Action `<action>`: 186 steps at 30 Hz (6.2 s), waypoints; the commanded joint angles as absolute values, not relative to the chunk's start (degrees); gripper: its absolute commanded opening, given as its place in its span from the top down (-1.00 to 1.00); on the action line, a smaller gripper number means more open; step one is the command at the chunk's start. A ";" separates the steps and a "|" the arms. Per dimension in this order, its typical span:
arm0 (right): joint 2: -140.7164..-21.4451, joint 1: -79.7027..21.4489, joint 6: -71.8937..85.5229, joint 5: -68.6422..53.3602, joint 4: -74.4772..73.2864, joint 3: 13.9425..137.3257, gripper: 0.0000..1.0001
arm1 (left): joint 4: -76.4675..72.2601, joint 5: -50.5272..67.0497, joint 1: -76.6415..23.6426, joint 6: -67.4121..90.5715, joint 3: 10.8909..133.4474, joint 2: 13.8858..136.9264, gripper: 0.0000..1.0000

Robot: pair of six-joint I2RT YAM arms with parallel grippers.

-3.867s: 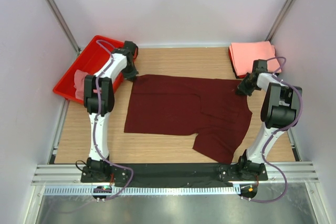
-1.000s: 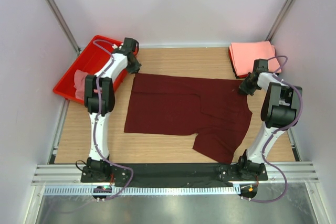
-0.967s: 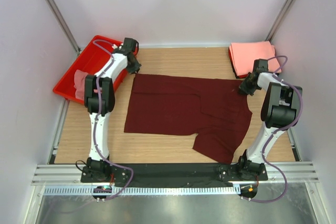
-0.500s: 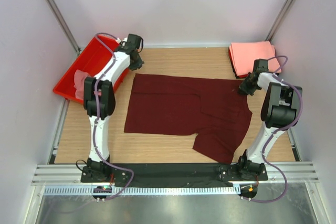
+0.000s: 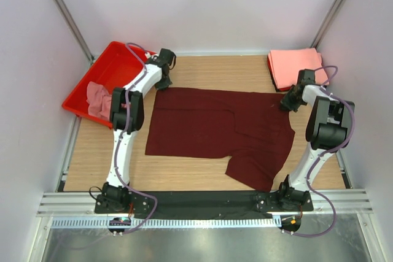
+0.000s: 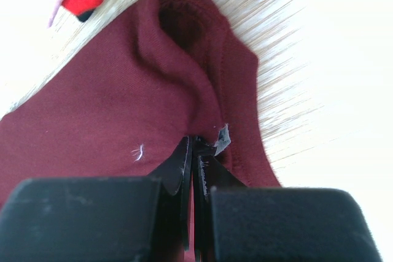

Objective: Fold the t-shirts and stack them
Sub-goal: Fold the tshirt

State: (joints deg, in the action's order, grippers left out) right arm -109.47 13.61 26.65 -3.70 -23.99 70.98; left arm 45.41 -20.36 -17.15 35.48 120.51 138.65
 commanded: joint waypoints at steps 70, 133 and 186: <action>-63.55 -65.04 71.98 19.34 -45.27 27.34 0.08 | 33.58 13.62 -17.49 40.78 54.76 74.27 0.12; -99.77 -7.82 38.47 9.91 -37.75 70.11 -0.01 | 30.84 -6.59 -19.42 49.48 57.74 91.68 0.10; -62.22 -20.74 74.36 14.24 -47.64 31.47 0.03 | 5.63 14.50 -53.78 54.58 52.38 87.44 -0.02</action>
State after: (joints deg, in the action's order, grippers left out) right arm -62.63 -20.51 75.31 13.41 -48.84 32.40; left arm 12.67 13.23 -51.59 53.76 49.04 85.19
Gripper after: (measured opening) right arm 0.482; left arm 0.511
